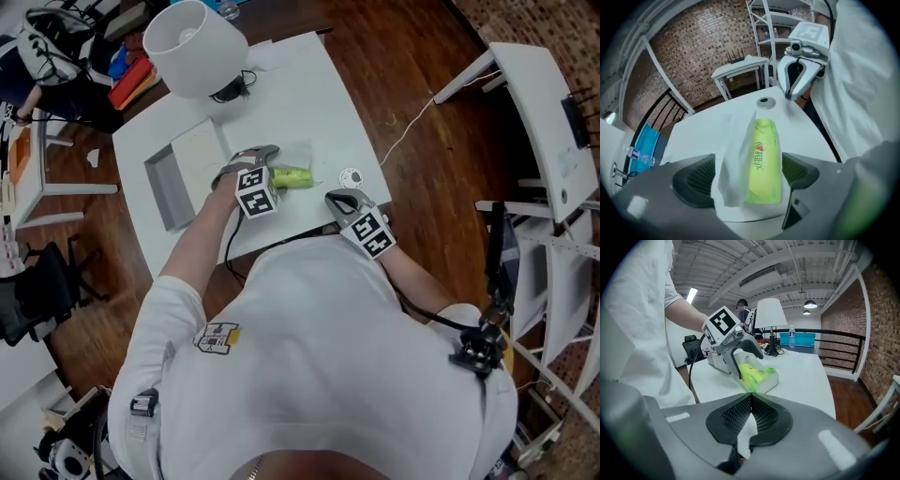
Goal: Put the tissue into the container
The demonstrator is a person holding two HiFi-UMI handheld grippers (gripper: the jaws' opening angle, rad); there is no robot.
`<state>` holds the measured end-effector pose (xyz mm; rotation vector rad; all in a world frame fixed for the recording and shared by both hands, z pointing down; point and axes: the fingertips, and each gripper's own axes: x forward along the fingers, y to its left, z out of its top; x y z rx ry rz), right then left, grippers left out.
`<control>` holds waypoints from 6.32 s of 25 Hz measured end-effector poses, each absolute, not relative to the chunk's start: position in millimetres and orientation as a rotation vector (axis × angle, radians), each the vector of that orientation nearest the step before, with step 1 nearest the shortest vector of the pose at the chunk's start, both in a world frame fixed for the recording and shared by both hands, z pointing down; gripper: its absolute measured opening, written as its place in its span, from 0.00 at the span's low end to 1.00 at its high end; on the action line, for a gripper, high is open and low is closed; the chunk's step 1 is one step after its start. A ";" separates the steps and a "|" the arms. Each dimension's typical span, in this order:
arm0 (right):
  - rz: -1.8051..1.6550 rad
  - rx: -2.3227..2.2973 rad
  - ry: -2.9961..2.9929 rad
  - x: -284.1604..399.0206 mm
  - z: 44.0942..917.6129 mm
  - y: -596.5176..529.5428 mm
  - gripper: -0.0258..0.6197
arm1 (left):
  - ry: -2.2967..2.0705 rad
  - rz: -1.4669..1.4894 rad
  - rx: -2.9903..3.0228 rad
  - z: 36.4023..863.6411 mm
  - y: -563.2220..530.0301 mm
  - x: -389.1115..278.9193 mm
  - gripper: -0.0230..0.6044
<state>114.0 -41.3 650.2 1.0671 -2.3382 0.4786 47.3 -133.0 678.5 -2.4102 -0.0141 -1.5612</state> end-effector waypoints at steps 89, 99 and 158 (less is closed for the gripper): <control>0.050 0.339 -2.355 -285.3 606.5 -233.5 0.04 | 2.293 -1.551 -2.727 643.2 -201.7 -296.9 0.52; 0.113 0.216 -2.267 -283.2 632.6 -219.7 0.04 | 2.353 -1.597 -2.932 689.0 -187.3 -288.3 0.55; 0.586 0.672 -2.274 3.9 681.7 -19.5 0.04 | 1.356 -1.027 -3.293 682.1 -7.8 -106.4 0.04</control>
